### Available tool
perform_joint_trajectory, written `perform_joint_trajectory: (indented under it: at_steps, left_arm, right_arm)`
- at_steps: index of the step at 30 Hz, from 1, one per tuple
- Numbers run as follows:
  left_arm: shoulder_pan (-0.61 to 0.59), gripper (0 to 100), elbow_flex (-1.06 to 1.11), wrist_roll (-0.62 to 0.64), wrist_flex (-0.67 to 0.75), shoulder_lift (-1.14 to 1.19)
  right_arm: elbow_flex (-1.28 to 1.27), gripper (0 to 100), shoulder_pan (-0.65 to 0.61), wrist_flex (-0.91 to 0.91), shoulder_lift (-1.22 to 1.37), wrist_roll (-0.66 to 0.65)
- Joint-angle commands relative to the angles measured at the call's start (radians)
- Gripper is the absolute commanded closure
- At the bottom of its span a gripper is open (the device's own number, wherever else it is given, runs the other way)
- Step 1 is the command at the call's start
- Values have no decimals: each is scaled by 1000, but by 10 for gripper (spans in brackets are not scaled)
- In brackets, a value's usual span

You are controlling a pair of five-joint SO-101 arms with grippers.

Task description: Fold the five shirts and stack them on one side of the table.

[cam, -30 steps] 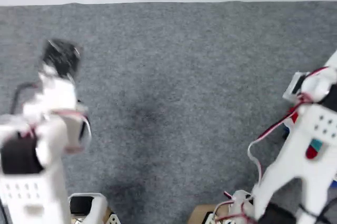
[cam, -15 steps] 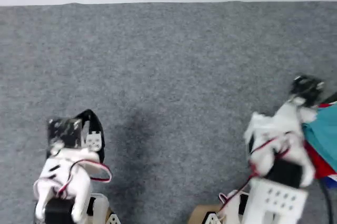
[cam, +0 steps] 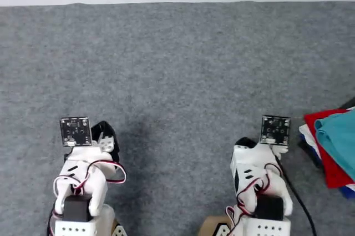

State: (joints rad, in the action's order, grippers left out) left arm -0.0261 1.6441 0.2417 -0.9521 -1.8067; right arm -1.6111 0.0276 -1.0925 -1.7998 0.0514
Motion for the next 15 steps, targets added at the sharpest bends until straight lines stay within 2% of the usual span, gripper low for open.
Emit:
perform_joint_trajectory:
  at_steps: [1,7,15]
  left_arm:
    - [8,998,38,9,51,-14]
    - [8,998,39,9,40,-12]
    - [2,997,39,9,-186,-12]
  right_arm:
    - [-35,988,-28,21,-15,-6]
    - [-72,988,-82,19,-15,-6]
    - [-72,987,-81,-90,-15,-8]
